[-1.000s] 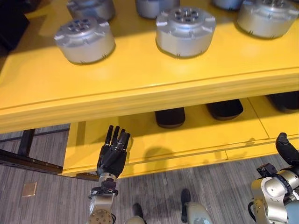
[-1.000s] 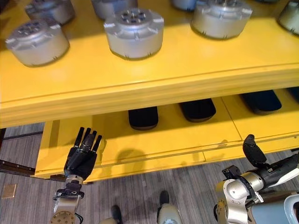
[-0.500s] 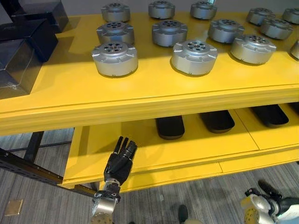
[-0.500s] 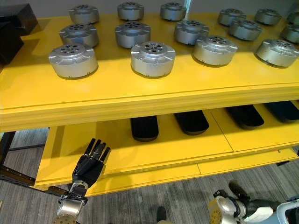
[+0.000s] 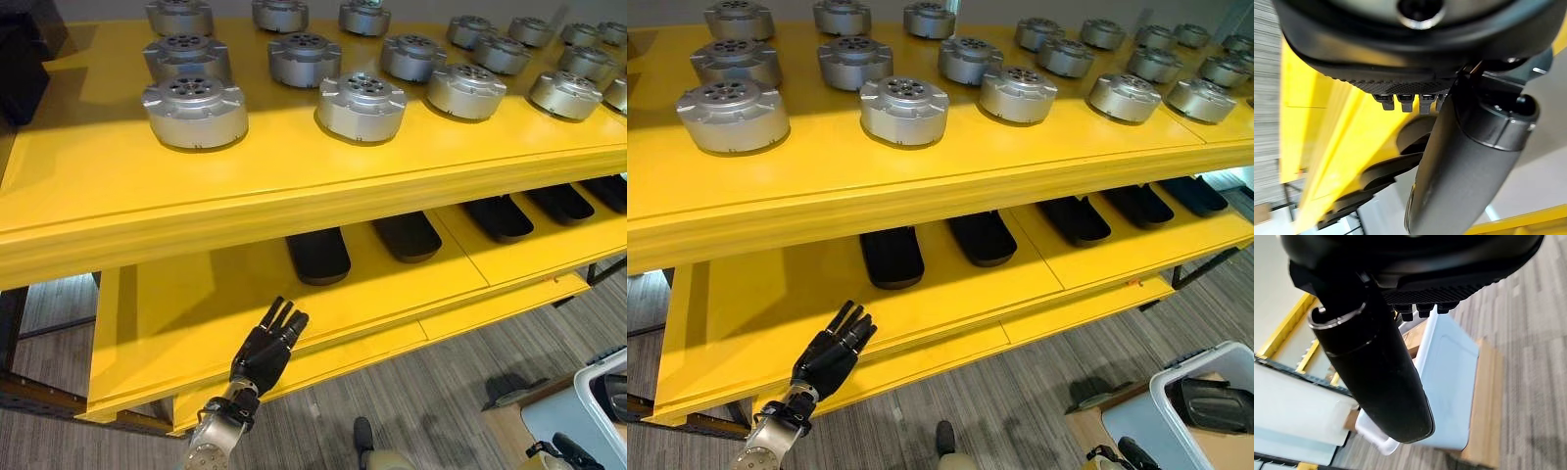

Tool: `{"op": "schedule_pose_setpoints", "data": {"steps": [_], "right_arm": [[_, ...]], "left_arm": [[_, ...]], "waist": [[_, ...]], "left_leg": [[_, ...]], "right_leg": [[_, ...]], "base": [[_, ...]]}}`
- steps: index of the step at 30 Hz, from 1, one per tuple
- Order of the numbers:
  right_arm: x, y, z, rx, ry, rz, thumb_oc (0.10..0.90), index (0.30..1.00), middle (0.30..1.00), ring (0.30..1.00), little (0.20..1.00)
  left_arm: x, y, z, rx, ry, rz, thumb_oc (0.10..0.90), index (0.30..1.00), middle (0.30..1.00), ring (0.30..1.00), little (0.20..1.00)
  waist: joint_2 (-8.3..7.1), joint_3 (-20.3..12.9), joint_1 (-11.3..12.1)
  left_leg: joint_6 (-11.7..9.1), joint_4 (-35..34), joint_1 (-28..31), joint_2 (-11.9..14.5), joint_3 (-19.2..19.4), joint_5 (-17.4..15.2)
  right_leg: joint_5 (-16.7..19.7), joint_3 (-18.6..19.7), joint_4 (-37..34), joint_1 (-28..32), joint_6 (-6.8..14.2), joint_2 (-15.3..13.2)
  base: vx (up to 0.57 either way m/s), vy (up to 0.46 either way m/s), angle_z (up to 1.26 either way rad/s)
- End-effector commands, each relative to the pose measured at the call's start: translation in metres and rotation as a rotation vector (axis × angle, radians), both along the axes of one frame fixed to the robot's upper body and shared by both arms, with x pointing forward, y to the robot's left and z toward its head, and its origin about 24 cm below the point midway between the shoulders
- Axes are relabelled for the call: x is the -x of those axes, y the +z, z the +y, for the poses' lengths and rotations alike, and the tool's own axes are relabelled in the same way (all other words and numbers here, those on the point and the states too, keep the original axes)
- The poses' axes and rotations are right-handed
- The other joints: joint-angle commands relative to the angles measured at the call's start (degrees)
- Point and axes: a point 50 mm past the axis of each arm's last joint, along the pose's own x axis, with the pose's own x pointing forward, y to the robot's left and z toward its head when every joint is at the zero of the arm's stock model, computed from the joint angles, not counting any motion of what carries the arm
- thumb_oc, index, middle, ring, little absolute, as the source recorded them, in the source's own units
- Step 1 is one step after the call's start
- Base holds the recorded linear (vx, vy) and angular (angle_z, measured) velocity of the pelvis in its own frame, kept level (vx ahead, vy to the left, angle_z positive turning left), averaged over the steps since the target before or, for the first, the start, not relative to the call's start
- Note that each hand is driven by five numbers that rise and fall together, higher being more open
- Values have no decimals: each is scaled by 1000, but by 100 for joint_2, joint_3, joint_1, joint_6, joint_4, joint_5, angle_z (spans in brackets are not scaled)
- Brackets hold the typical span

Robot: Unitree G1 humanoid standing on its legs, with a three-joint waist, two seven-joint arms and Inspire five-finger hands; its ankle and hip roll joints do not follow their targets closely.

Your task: Move parts from the plastic box to the shelf.

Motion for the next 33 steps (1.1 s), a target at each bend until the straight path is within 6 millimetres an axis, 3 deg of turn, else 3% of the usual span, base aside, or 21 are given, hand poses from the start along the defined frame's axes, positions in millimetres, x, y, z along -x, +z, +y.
{"op": "schedule_pose_setpoints", "data": {"steps": [1,2,3,4,6,10,13,22,33], "right_arm": [[-43,54,-51,283,150,-60,900,1000,1000,1000,1000],[-56,60,-50,312,207,-52,900,1000,1000,1000,1000],[-56,61,-51,325,213,-32,900,1000,1000,1000,1000],[-57,60,-51,335,238,6,900,1000,1000,1000,1000],[-58,61,-49,415,326,102,900,1000,1000,1000,1000],[-59,72,-52,505,391,165,900,1000,1000,1000,1000],[-55,82,-60,533,368,153,900,1000,1000,1000,1000],[-55,97,-66,573,321,99,900,1000,1000,1000,1000],[-66,99,-65,567,291,73,900,1000,1000,1000,1000]], "left_arm": [[-27,66,3,-7,24,-353,900,1000,1000,1000,1000],[-26,64,13,-12,98,-342,900,1000,1000,1000,1000],[-26,62,22,-1,133,-330,900,1000,1000,1000,1000],[-27,63,24,30,145,-336,900,1000,1000,1000,1000],[-25,60,24,80,151,-358,900,1000,1000,1000,1000],[-17,57,30,106,174,-372,900,1000,1000,1000,1000],[-13,53,28,127,150,-339,900,1000,1000,1000,1000],[-10,44,14,156,55,-301,900,1000,1000,1000,1000],[-18,47,-15,190,-77,-301,900,1000,1000,1000,1000]], "waist": [[249,418,466],[280,426,602],[390,363,623],[437,317,659],[341,288,738],[290,222,712],[323,220,638],[438,272,437],[527,254,234]], "left_leg": [[247,613,217,267,575,-683],[325,486,215,234,784,-568],[454,460,-13,321,679,-432],[471,517,-221,471,615,-364],[298,651,-371,617,592,-252],[120,472,-291,702,685,-46],[0,337,-307,777,691,143],[-189,87,-231,999,812,451],[-280,59,-107,1138,840,546]], "right_leg": [[774,-1921,55,145,636,-658],[659,-2269,759,150,623,-809],[156,-1936,1812,96,405,-771],[-447,-1791,2067,205,172,-606],[-844,-1939,1412,601,97,-286],[-985,-2033,957,873,81,17],[-1081,-2043,873,848,-80,190],[-1119,-2000,797,832,-232,354],[-1270,-1852,966,795,-411,520]], "base": [[-300,72,-305],[-386,8,-363],[-306,-220,-280],[-140,-454,-66],[17,-471,27],[30,-309,-22],[-40,-178,-7],[-62,-96,-7],[-16,-49,-5]]}}
